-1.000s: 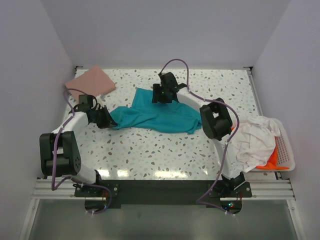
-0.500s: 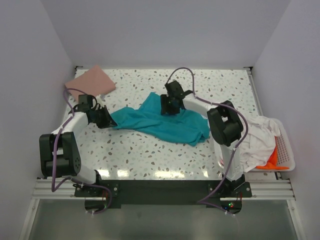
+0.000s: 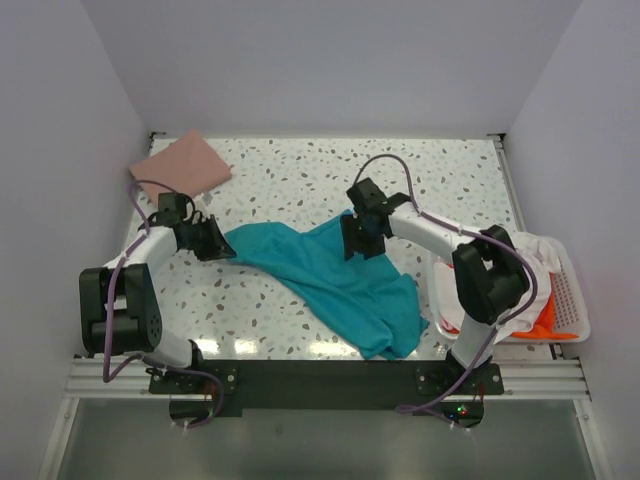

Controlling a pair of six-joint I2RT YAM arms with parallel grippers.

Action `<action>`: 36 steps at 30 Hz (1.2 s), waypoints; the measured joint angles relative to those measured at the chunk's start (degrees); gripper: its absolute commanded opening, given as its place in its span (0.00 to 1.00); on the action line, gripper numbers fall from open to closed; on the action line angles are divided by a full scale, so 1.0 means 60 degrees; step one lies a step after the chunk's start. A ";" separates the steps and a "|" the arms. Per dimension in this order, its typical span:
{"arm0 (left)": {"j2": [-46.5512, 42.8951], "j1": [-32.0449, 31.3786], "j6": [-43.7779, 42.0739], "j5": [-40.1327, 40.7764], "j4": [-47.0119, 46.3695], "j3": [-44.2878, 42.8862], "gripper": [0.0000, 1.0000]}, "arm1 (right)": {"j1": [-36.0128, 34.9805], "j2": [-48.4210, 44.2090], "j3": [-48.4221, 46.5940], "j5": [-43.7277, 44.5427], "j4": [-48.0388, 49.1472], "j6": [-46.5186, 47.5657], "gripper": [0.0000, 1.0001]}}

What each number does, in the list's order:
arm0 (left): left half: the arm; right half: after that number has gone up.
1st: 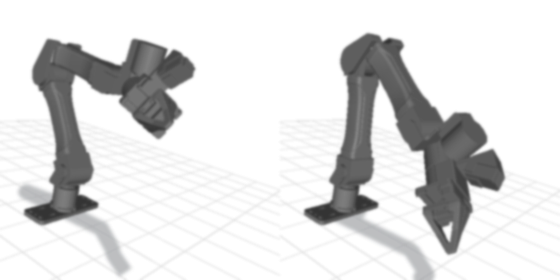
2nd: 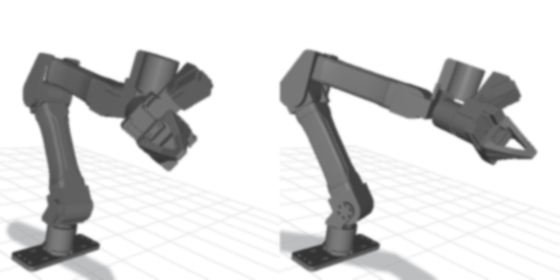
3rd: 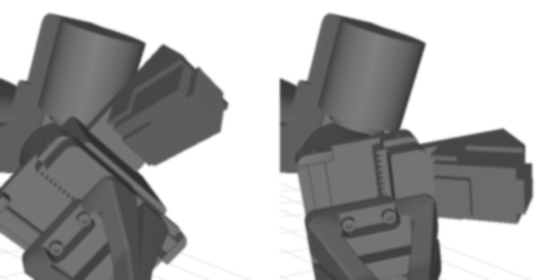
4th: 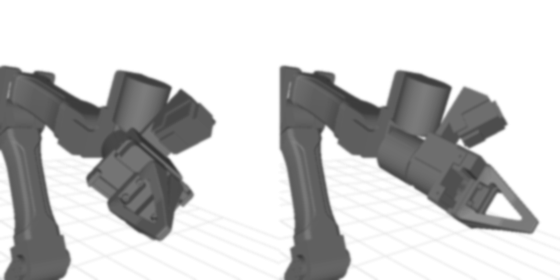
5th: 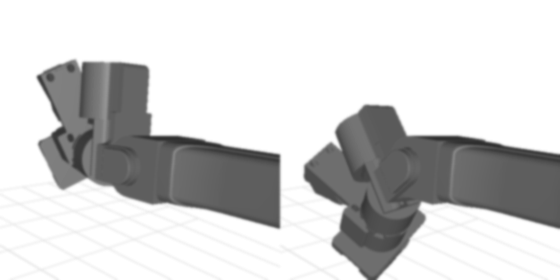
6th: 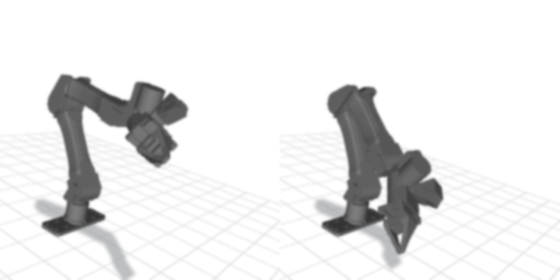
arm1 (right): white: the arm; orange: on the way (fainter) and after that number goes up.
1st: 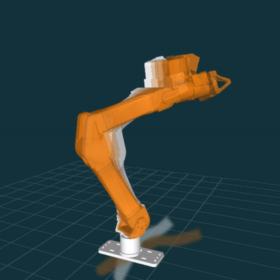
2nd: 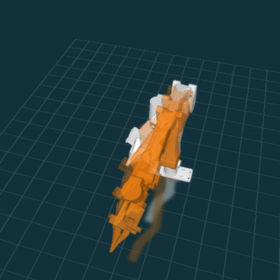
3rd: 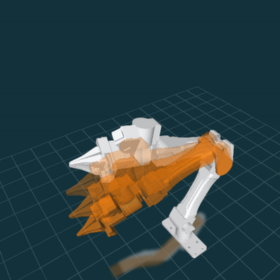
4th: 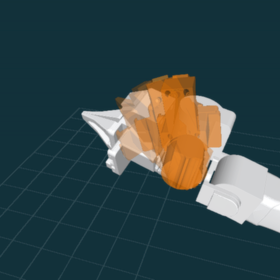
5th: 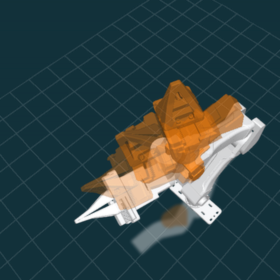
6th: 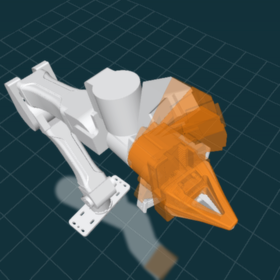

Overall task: Fold and stack the t-shirts
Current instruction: Flatten the tshirt out

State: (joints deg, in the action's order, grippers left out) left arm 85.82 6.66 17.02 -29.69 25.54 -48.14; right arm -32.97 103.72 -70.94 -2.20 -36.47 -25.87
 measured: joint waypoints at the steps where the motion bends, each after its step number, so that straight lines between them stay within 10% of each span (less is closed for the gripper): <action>1: 0.0000 0.0004 -0.0022 -0.0015 0.0004 0.0029 0.00 | -0.0007 -0.0127 -0.0215 0.0040 -0.0131 0.0004 0.56; 12: -0.0004 0.0004 0.0011 -0.0240 -0.0124 0.0036 0.00 | -0.0011 0.1552 -0.4714 0.1989 -0.0029 0.0619 0.56; 36: -0.0299 0.0000 0.0244 -0.0255 -0.0117 0.0044 0.00 | 0.0572 0.3989 -0.5340 0.2565 0.0171 0.1333 0.52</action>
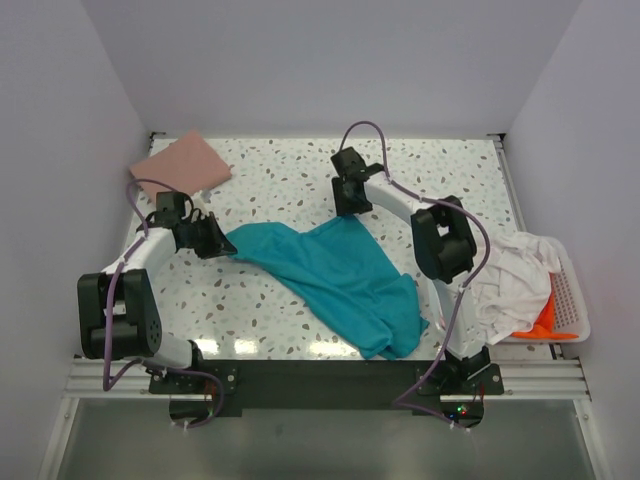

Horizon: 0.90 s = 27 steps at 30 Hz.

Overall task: Fold and stack the t-shirts
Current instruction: Flatten the tshirt out

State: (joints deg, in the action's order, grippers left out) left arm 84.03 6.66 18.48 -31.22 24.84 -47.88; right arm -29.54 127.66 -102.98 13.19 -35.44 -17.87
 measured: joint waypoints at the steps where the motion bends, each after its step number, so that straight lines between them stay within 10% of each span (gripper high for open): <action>1: 0.0000 0.0000 0.0000 0.0000 0.0000 0.0000 0.00 | 0.0000 0.0073 0.0000 -0.0047 0.0000 0.0007 0.52; 13: -0.0011 0.0000 0.0004 0.0033 0.0007 0.0000 0.00 | 0.0062 0.0408 -0.0157 -0.0765 0.0229 0.0117 0.30; 18: -0.0007 0.0000 0.0033 0.0131 -0.0015 0.0000 0.00 | 0.0117 0.0408 -0.0157 -0.1166 0.0284 0.0204 0.00; 27: 0.1293 -0.0004 0.0776 0.0659 -0.0215 -0.1202 0.00 | 0.0801 0.0157 -0.0157 -0.1894 0.0084 -0.0200 0.00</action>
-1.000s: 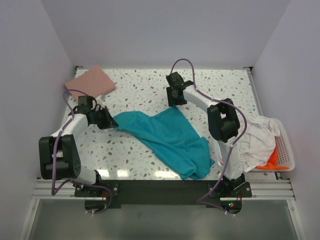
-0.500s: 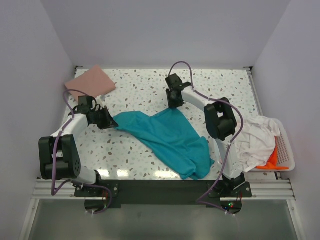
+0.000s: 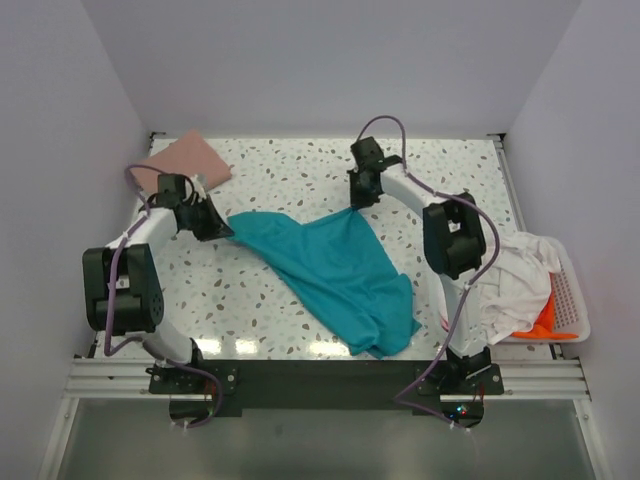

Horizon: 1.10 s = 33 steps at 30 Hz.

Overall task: Fold and stack the t-shirts
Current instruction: Flatten the tshirt out

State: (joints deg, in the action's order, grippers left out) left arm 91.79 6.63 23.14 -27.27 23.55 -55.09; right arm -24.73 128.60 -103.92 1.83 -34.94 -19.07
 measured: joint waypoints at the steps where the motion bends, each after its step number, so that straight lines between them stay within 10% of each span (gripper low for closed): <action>1: 0.0222 -0.0004 0.0073 0.0091 0.0011 -0.0455 0.00 | 0.0244 -0.0149 -0.0036 -0.0055 -0.0102 -0.0095 0.00; 15: 0.2346 -0.0117 0.1537 0.0350 -0.0579 -0.8674 0.00 | 0.1883 -0.1559 -0.5548 -0.0517 -0.0667 -0.0823 0.00; 33: -0.3180 -0.0127 0.0739 0.0084 -0.1483 -0.7890 0.00 | 0.1621 -0.9683 0.0197 -0.0962 0.2240 -0.0321 0.00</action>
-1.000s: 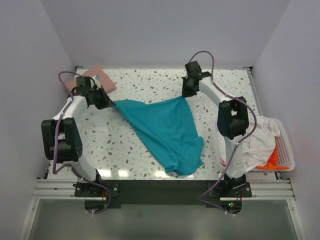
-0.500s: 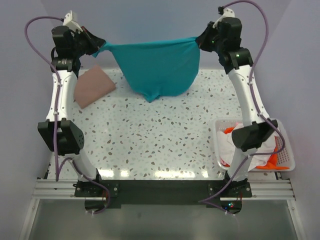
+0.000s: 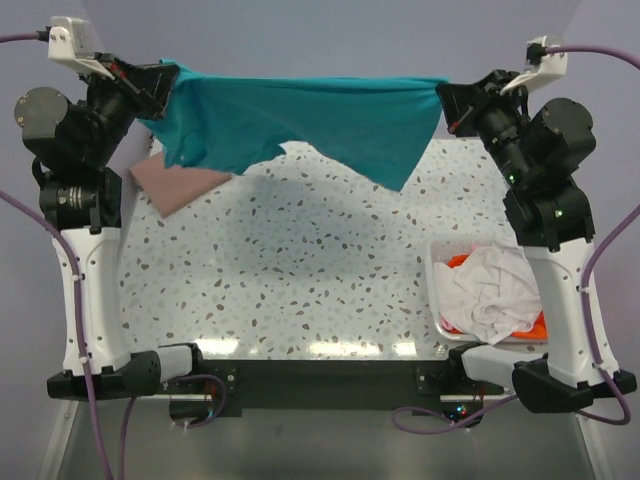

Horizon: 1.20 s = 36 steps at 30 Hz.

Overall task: Fold and stack the t-shirts
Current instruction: Flatten the tshirt out

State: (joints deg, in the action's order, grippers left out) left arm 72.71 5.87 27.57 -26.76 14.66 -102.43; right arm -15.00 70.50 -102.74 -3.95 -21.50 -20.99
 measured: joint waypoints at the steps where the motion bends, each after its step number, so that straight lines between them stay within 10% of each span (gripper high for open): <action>1: -0.0138 0.0000 -0.0058 -0.0018 0.0004 0.0004 0.00 | 0.0000 -0.0146 0.0120 0.0015 -0.0011 -0.0004 0.00; 22: 0.2834 0.0000 -0.0656 -0.1341 0.0586 0.0240 0.00 | 0.0004 0.2459 0.0412 0.0310 -0.0149 0.0040 0.00; 36: 0.0994 0.0000 -0.1359 -0.1144 0.1548 -0.0623 0.00 | -0.0328 0.0801 0.0408 -0.0324 -0.0270 -0.0732 0.00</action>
State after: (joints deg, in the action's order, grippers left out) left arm 78.67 5.87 19.42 -33.63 23.94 -106.17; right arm -16.97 75.31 -100.29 -5.89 -23.11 -25.39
